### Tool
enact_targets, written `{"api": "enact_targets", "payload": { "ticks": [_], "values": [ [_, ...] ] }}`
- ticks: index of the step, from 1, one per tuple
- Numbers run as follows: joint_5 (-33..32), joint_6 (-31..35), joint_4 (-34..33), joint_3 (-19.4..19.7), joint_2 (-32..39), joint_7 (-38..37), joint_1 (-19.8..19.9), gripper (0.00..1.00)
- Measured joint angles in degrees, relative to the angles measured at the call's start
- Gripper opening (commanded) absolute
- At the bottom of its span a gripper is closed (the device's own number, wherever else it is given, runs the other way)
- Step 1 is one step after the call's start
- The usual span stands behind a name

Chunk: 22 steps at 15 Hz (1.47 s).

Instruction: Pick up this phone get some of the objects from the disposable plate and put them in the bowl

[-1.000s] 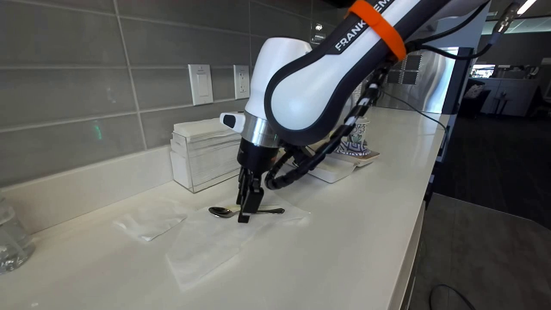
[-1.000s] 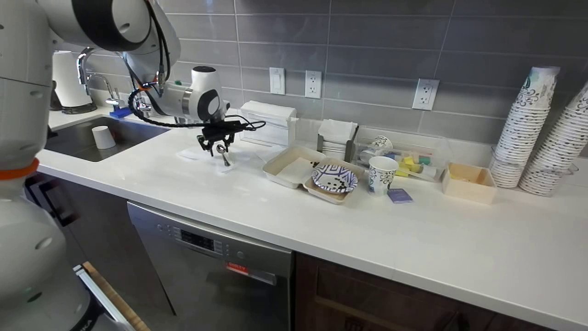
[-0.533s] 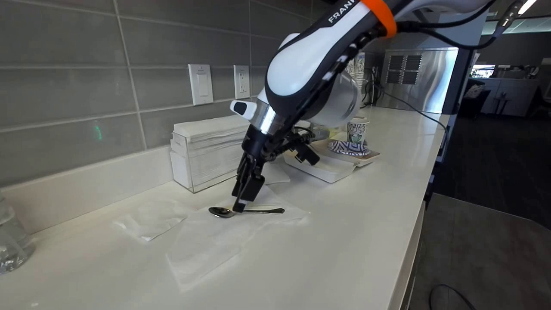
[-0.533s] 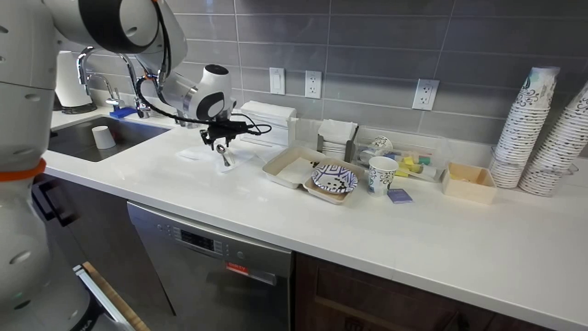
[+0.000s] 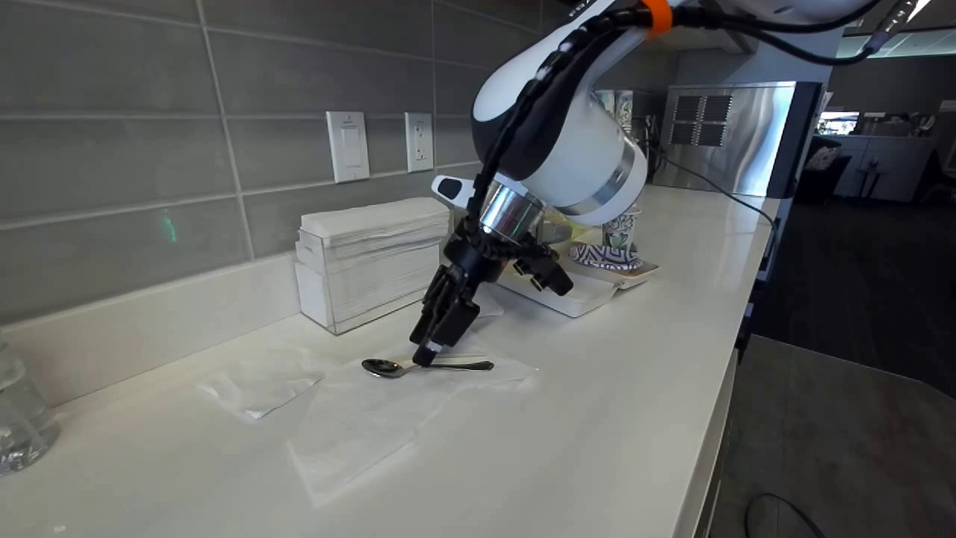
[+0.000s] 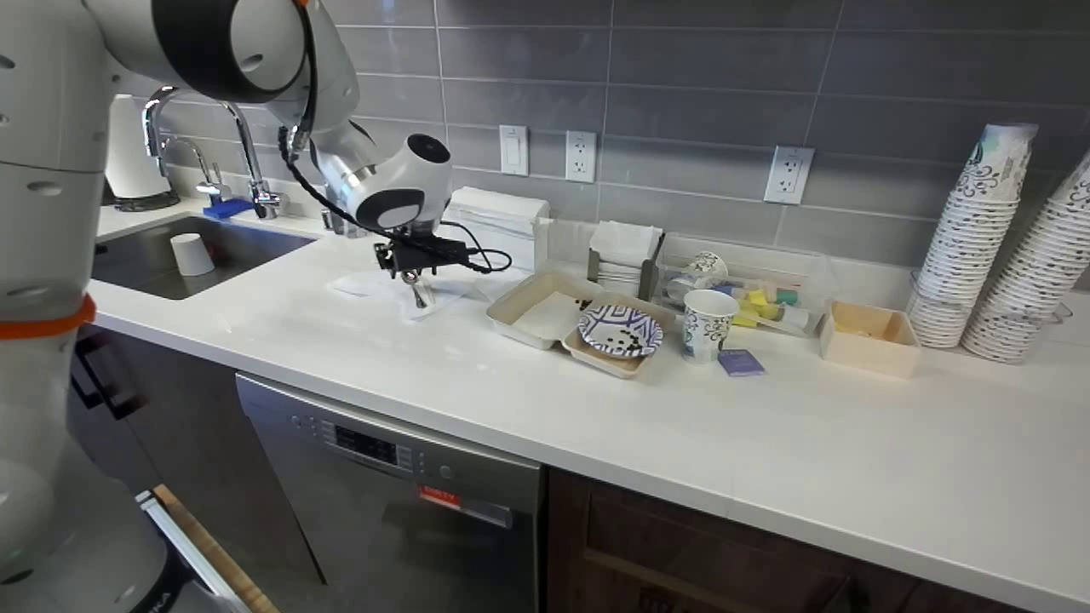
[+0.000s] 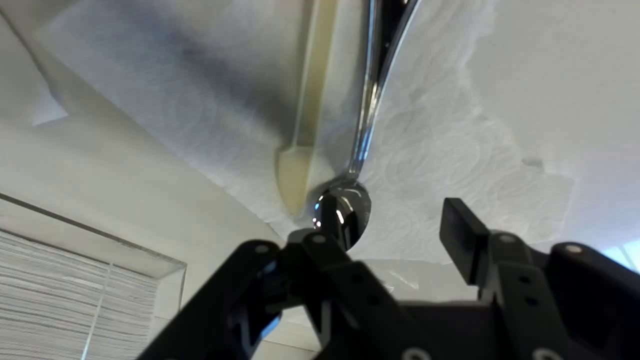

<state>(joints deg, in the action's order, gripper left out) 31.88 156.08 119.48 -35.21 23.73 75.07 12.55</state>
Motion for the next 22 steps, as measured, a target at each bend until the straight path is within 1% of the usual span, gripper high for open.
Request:
{"api": "enact_targets", "payload": {
  "ticks": [1, 4, 7, 8, 9, 10, 11, 12, 13, 14, 15, 18, 19, 20, 21, 22],
  "values": [
    [1.9, 0.0, 0.3, -0.4, 0.0, 2.1, 0.6, 0.53],
    [7.1, 0.0, 1.1, -0.4, -0.1, 7.4, 1.4, 0.54],
    [11.5, 0.0, 1.7, -0.2, -0.1, 12.3, 1.4, 0.43],
    [13.1, 0.0, 1.8, -0.2, -0.1, 14.0, 1.3, 0.42],
    [14.7, 0.0, 1.9, -0.1, -0.1, 15.7, 1.2, 0.34],
    [16.2, 0.0, 1.9, 0.2, -0.1, 17.2, 0.9, 0.40],
    [17.5, 0.0, 1.9, 0.6, -0.1, 18.6, 0.5, 0.36],
    [18.8, 0.0, 1.9, 1.2, -0.1, 19.8, 0.0, 0.38],
    [20.0, 0.0, 1.9, 1.9, -0.2, 21.0, -0.6, 0.36],
    [21.3, 0.0, 1.9, 2.8, -0.2, 22.3, -1.3, 0.38],
    [22.5, 0.0, 1.9, 3.6, -0.2, 23.4, -2.0, 0.37],
    [26.4, 0.0, 1.9, 6.3, -0.3, 26.8, -4.4, 0.39],
    [27.8, 0.0, 1.8, 7.2, -0.3, 27.9, -5.2, 0.36],
    [28.5, 0.2, 1.9, 7.3, -0.3, 28.6, -5.3, 0.35],
    [28.9, 0.6, 1.8, 7.0, -0.2, 29.0, -5.2, 0.31],
    [29.4, 1.1, 1.8, 6.8, -0.2, 29.5, -5.1, 0.32]
  ]
}}
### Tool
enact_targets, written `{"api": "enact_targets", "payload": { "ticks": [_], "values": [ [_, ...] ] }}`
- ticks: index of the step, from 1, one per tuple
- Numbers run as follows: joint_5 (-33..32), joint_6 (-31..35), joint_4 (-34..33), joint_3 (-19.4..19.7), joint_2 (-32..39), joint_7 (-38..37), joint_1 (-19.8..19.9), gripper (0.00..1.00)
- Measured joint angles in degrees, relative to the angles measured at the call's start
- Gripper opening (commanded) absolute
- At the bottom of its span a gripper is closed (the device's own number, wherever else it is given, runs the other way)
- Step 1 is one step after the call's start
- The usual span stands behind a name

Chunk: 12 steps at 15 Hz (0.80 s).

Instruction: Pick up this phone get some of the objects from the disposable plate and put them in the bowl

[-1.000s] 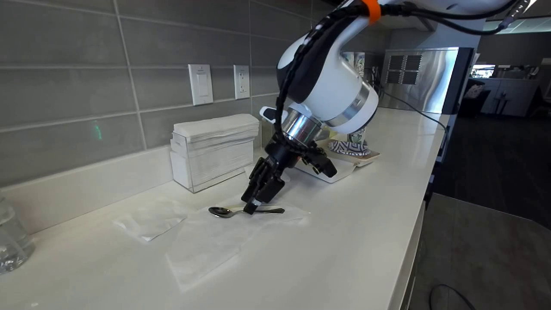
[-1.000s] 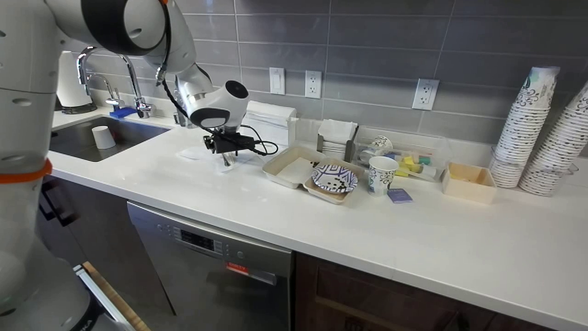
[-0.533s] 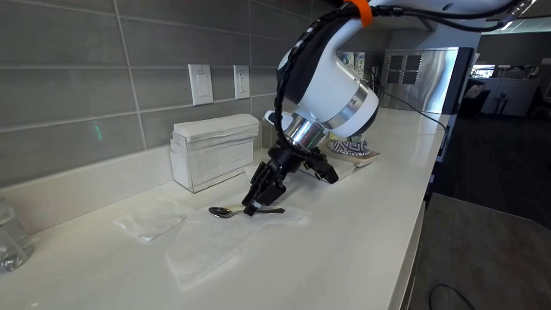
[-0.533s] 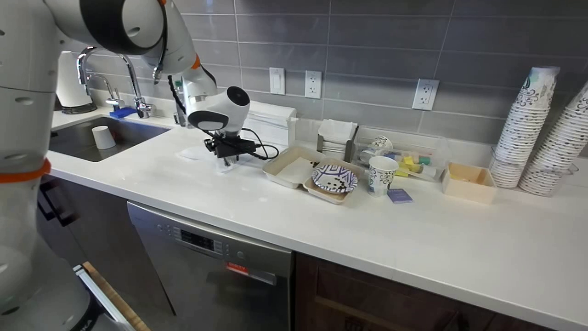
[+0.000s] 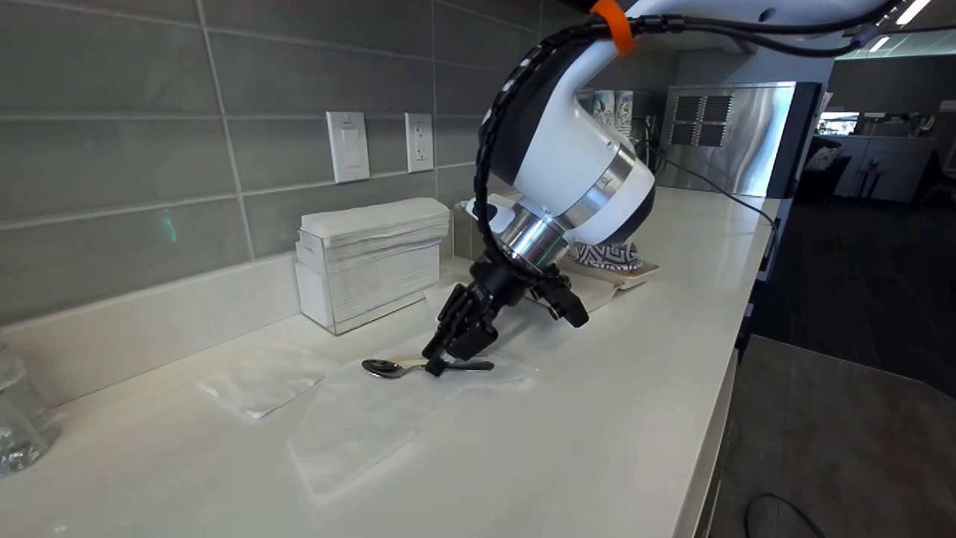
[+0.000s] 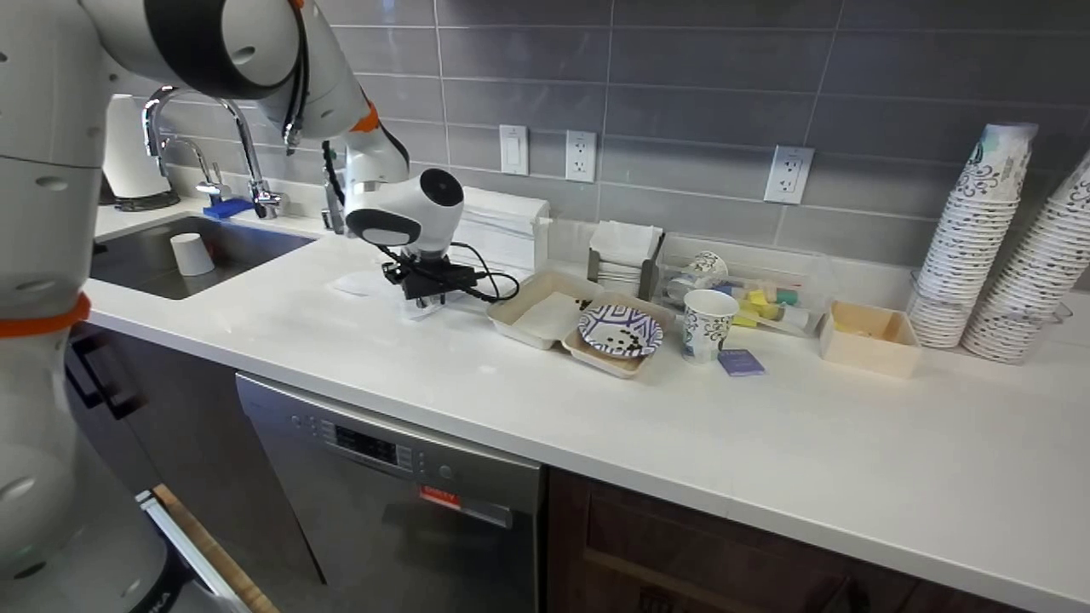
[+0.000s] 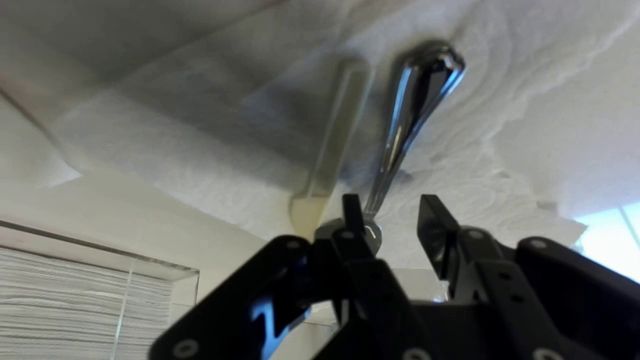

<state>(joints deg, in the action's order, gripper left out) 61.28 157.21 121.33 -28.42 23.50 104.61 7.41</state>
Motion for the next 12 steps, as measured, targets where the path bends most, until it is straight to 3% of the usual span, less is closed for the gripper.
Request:
{"api": "enact_targets", "payload": {
  "ticks": [8, 10, 11, 12],
  "values": [
    [3.3, 1.7, 0.0, -0.8, 0.3, 3.0, 0.1, 0.29],
    [4.0, 2.3, 0.0, -0.9, 0.4, 3.8, 0.1, 0.23],
    [4.4, 2.5, 0.0, -0.9, 0.5, 4.2, 0.1, 0.08],
    [4.8, 2.8, 0.0, -0.9, 0.7, 4.8, 0.1, 0.04]
  ]
}}
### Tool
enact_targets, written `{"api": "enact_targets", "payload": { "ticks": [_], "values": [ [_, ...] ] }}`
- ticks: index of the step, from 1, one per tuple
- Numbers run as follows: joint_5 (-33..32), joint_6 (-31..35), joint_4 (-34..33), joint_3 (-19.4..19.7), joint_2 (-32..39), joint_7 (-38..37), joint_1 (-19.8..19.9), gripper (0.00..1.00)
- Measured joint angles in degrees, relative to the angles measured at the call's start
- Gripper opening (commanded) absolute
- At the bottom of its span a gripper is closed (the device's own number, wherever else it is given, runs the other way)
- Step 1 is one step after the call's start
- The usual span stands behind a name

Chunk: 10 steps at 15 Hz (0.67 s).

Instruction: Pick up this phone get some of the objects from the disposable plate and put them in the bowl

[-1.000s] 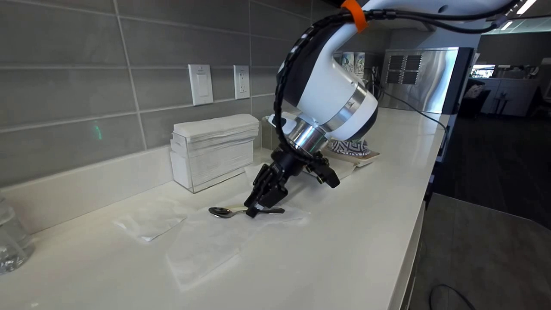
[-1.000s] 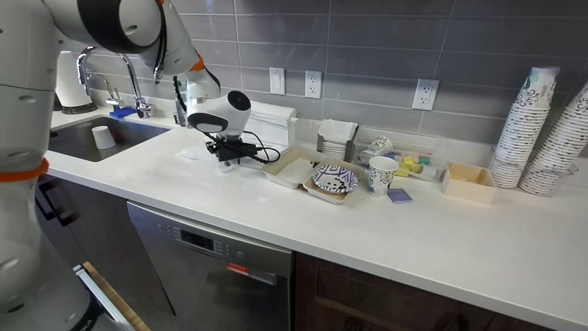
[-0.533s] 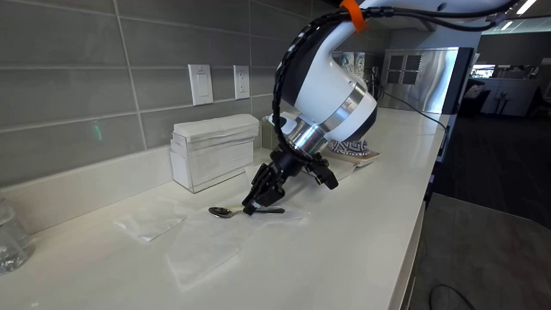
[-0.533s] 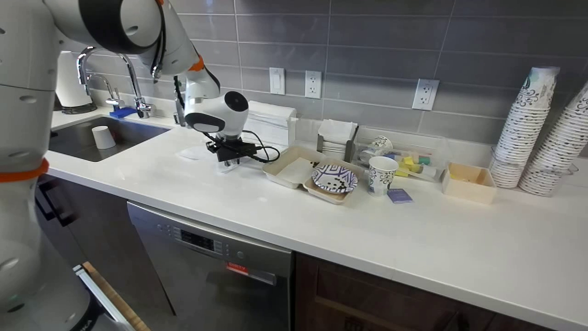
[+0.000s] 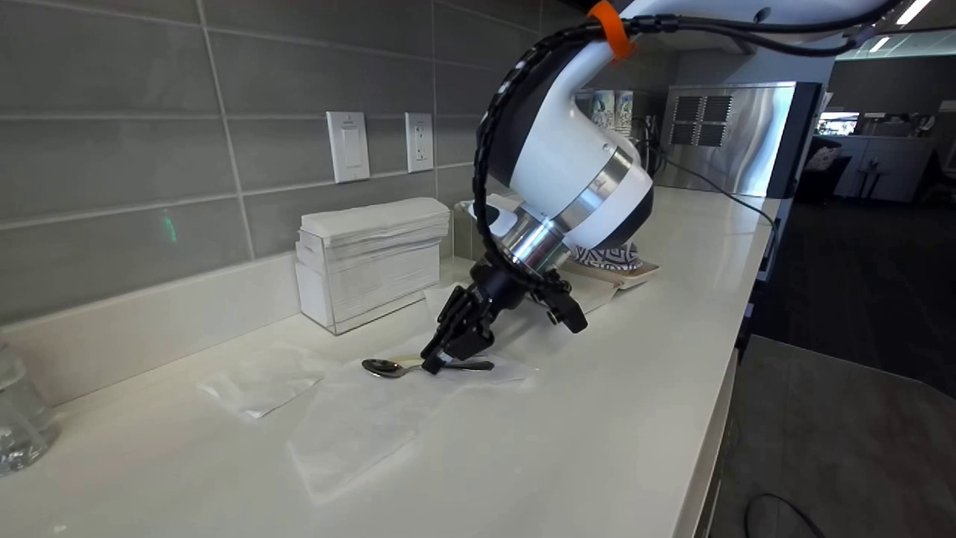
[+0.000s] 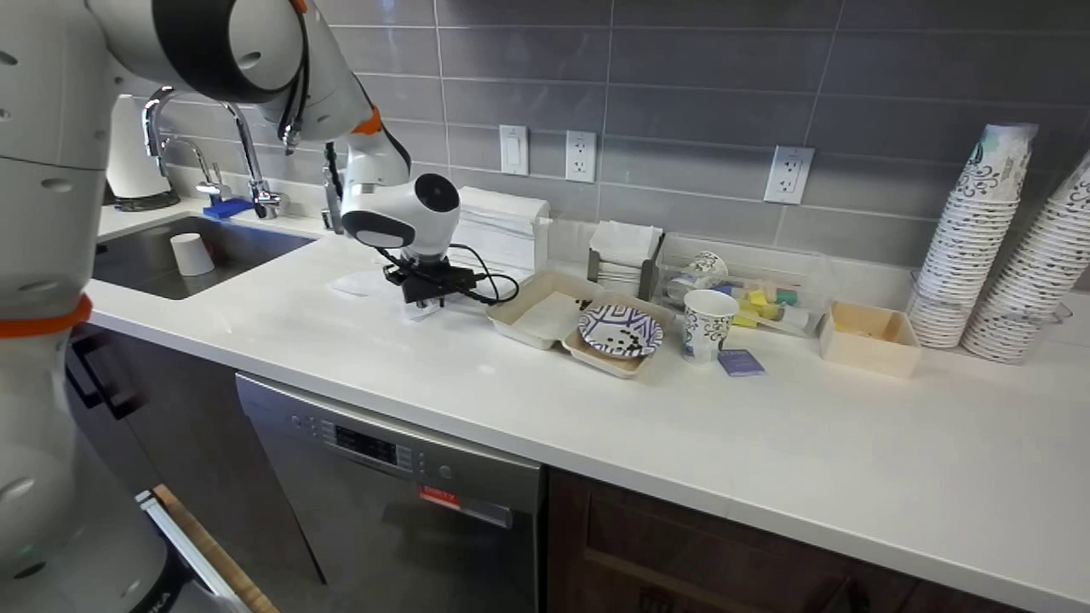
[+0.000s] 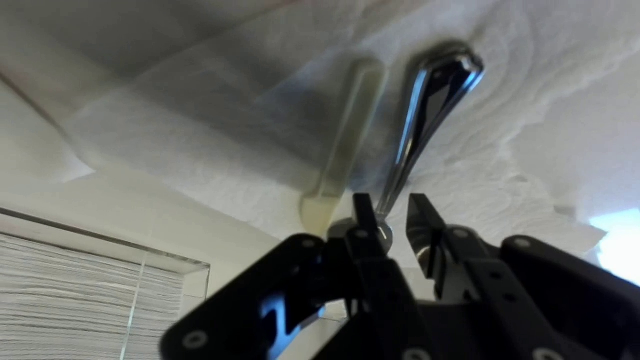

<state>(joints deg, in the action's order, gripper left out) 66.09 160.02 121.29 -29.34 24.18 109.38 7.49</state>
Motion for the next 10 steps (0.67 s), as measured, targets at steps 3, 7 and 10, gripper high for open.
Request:
{"api": "enact_targets", "payload": {
  "ticks": [3, 7, 10],
  "values": [
    [0.9, 0.6, -0.2, -0.1, 0.6, 1.1, 0.0, 0.02],
    [1.2, 0.6, -0.7, -0.1, 0.8, 1.4, 0.0, 0.02],
    [0.2, 0.6, -0.8, 0.2, -0.4, -0.8, -0.2, 0.02]
  ]
}}
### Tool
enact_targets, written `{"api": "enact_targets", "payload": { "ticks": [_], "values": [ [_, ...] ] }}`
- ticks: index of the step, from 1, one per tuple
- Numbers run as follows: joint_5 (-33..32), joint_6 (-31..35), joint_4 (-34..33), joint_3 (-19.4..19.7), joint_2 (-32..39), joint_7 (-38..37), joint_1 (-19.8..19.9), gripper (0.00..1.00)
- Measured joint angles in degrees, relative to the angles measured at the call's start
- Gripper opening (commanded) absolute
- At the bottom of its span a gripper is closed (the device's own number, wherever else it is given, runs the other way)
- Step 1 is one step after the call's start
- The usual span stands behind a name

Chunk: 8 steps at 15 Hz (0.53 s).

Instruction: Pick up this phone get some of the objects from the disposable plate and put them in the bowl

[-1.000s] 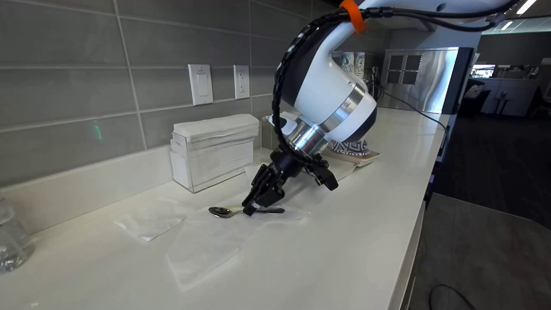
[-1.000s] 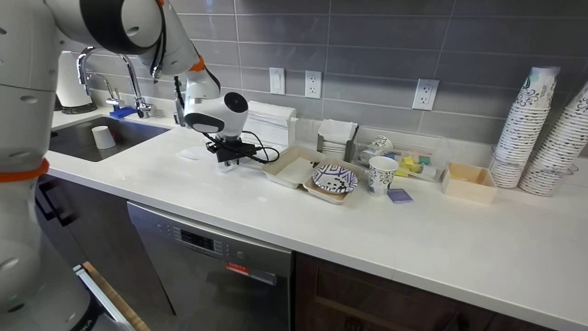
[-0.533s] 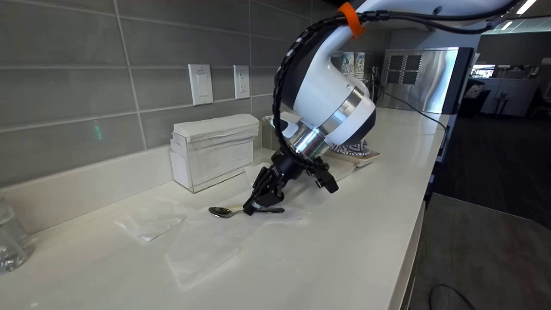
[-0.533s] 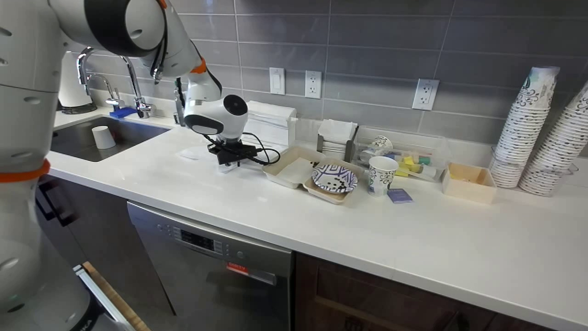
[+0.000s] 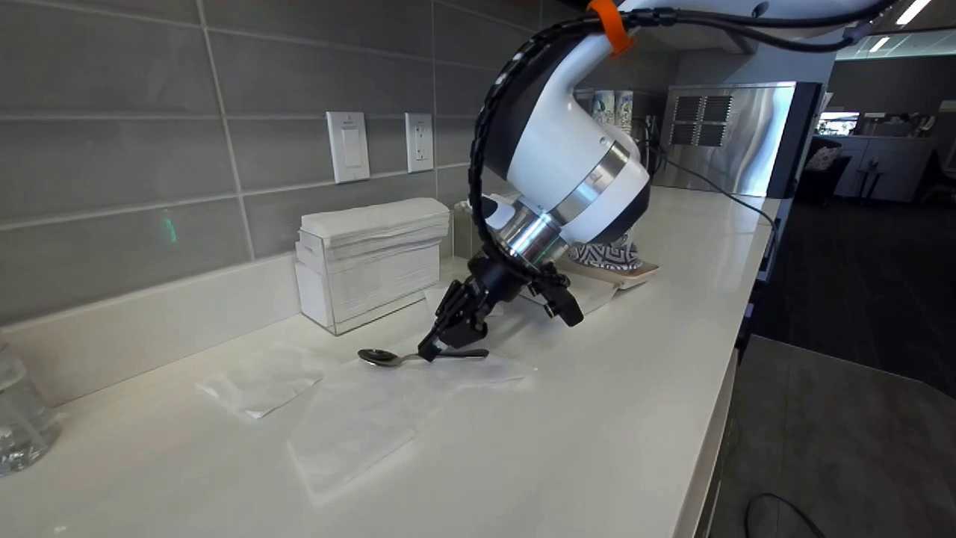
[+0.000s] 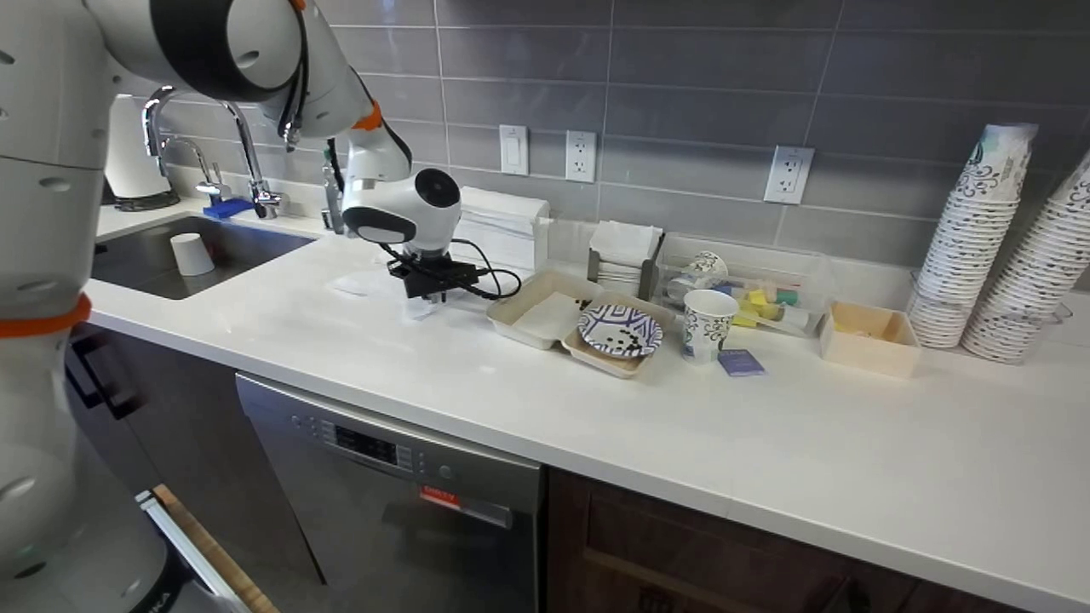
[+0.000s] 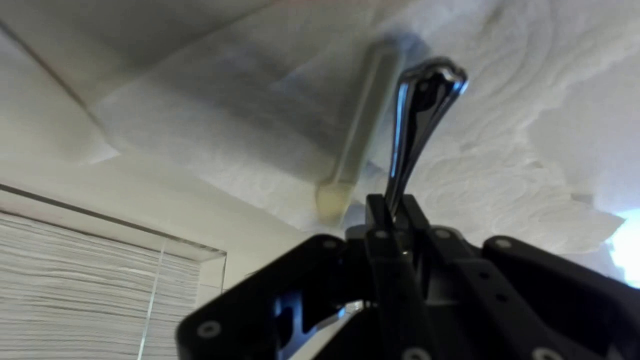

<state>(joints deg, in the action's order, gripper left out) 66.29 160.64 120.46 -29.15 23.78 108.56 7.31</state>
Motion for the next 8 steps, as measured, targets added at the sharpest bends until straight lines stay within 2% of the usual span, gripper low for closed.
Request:
{"api": "enact_targets", "payload": {
  "ticks": [2, 4, 6, 8],
  "values": [
    [-2.8, 0.0, 0.4, 0.9, -2.1, -4.8, -0.7, 0.02],
    [-7.5, 0.0, 1.7, 3.1, -5.0, -12.8, -2.4, 0.02],
    [-11.8, -2.2, 4.4, 8.4, -8.5, -21.1, -6.2, 0.02],
    [-17.3, -5.8, 7.1, 13.2, -11.8, -29.4, -8.4, 0.02]
  ]
}}
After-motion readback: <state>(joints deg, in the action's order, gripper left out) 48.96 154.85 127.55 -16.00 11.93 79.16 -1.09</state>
